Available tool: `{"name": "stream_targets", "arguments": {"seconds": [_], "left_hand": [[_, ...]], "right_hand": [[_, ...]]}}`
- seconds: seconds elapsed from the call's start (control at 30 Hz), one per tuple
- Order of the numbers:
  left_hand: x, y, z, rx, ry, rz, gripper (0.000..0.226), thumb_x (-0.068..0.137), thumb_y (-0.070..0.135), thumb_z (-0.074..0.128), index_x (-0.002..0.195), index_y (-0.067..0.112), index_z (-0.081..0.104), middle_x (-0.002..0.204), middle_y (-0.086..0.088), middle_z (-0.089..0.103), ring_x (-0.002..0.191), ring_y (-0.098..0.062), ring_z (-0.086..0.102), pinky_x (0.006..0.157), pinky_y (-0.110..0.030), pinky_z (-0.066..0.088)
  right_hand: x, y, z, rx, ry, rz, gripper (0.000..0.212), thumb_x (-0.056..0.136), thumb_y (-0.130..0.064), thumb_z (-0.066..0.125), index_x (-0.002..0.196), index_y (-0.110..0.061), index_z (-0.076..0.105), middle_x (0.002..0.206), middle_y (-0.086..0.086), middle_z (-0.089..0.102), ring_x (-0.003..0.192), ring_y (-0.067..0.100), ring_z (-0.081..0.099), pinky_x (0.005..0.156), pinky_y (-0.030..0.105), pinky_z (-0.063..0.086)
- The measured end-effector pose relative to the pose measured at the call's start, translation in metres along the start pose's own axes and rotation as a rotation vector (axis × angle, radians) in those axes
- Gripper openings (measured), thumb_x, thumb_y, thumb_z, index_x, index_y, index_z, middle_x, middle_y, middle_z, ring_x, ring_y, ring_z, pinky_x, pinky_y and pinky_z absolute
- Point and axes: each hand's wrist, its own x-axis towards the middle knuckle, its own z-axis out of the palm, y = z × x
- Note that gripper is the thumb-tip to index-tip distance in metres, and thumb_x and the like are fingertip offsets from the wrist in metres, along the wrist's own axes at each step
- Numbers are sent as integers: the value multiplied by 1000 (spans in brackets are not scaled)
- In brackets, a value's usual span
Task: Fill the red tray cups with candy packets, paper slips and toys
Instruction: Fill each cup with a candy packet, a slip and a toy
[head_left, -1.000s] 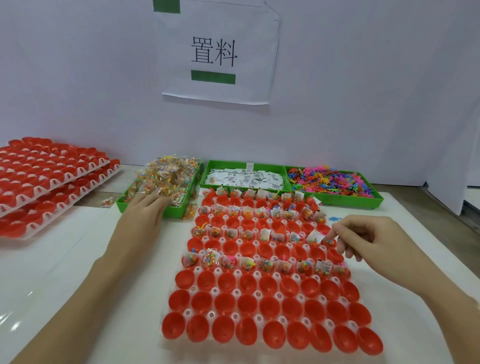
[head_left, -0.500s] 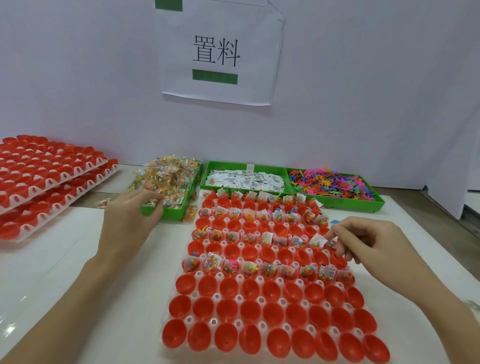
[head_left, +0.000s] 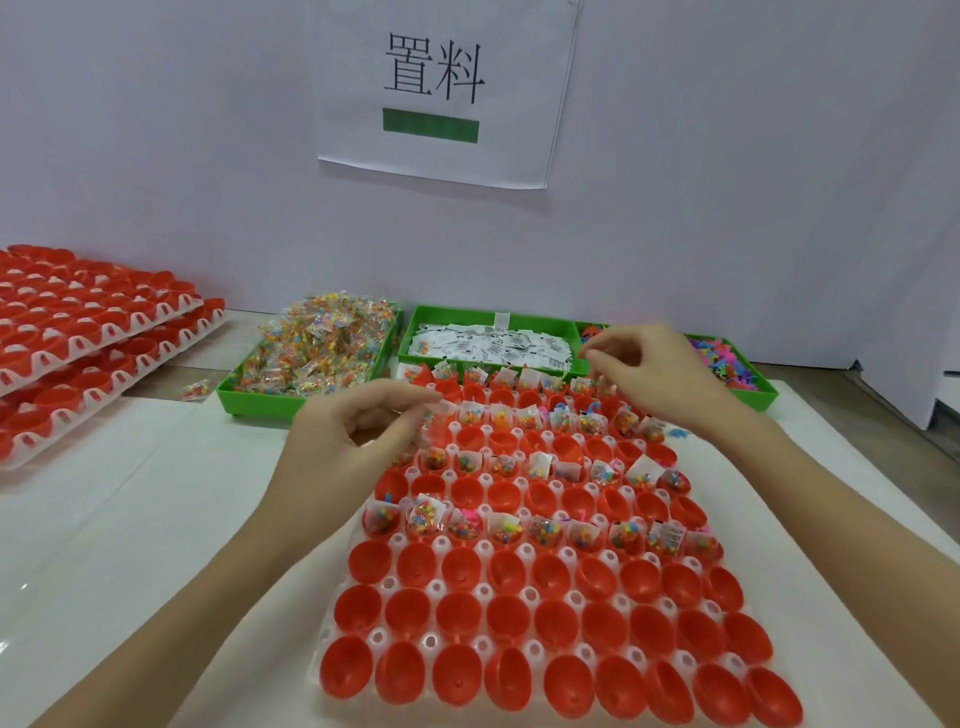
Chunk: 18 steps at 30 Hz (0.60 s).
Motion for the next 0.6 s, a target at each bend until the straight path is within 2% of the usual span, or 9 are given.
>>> {"name": "stream_targets", "arguments": {"seconds": [0.13,0.27,0.33,0.37,0.4,0.43,0.5,0.53,0.6], "left_hand": [[-8,11,8,-17,-31,-24,23,95,2,68,102,21,80,86,0,79,78,-18,76,79,-31,61],[-11,17,11,-78,-42,-71,22,94,4,69,104,20,80,85,-2,79,79,-17,77,81,-34,61],[-12,18,10,-94,-45,-87,20,92,6,72,104,20,80,85,-3,79,80,-17,77,82,-34,61],[-12,18,10,-95,-47,-87,20,92,6,73,104,20,80,85,-3,79,80,-17,77,82,-34,61],[-12,18,9,-93,-49,-86,20,91,6,74,104,20,80,85,-3,79,79,-17,77,81,-34,61],[-11,17,8,-91,-48,-85,20,91,5,74,103,20,80,84,-3,79,78,-17,77,81,-33,61],[-9,17,7,-85,-39,-86,19,91,6,74,102,20,80,82,-3,79,77,-17,77,79,-31,61],[-9,16,6,-80,-36,-86,19,92,7,74,102,21,80,81,-3,79,77,-18,77,79,-31,61],[-8,15,4,-77,-33,-90,18,91,8,75,102,21,80,81,-2,79,77,-19,77,79,-31,61]], "right_hand": [[61,3,17,-174,-35,-11,20,100,-20,64,112,-11,77,109,6,76,90,13,63,82,24,43],[97,12,37,-350,-95,-6,19,97,-15,68,107,-3,79,111,11,77,101,23,70,91,31,52],[105,18,46,-459,-151,26,21,93,-16,72,94,4,79,98,15,77,91,27,72,85,36,57],[107,20,50,-509,-169,43,24,92,-16,74,81,6,74,81,17,74,79,29,69,77,35,57],[107,23,53,-540,-172,59,30,90,-14,74,68,3,64,65,15,63,67,28,62,68,33,53],[108,26,55,-549,-171,68,33,89,-12,74,63,-1,57,59,12,53,61,26,54,63,32,49],[108,27,55,-525,-166,72,28,87,-8,75,64,3,64,62,12,62,63,26,61,64,34,52],[108,26,54,-517,-169,68,19,86,-6,76,72,5,72,71,15,71,71,27,68,70,37,57],[108,24,51,-503,-179,66,7,84,1,73,83,6,77,84,21,76,83,30,74,76,41,60]]}}
